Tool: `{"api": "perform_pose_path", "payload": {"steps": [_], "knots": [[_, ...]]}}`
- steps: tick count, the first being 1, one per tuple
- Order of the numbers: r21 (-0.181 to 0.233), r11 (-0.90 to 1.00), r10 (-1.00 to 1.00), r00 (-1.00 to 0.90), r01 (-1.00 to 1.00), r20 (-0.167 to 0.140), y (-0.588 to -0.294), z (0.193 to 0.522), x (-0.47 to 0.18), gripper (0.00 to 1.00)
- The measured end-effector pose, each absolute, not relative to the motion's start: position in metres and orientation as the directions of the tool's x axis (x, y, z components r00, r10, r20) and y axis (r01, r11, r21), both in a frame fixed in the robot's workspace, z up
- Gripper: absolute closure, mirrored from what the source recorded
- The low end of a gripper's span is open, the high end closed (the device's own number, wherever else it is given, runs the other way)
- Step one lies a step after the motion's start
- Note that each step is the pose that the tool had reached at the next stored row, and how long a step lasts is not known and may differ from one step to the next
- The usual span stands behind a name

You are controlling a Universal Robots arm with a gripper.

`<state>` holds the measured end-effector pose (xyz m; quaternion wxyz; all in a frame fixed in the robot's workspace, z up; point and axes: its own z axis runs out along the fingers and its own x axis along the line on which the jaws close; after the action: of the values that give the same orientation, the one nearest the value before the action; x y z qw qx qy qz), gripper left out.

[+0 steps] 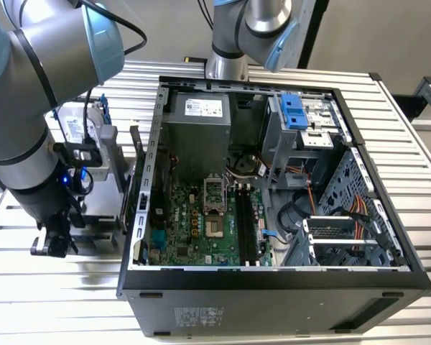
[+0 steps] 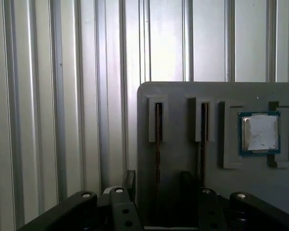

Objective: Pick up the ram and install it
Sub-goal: 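Pick up the ram and move it above insertion slot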

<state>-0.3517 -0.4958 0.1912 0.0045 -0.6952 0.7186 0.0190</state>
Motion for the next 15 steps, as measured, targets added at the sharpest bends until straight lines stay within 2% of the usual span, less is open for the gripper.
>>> {"api": "perform_pose_path", "payload": {"steps": [15], "knots": [[0.021, 0.012, -0.999, -0.013, -1.0, -0.039, -0.4958, 0.1912, -0.3549, 0.0]]}}
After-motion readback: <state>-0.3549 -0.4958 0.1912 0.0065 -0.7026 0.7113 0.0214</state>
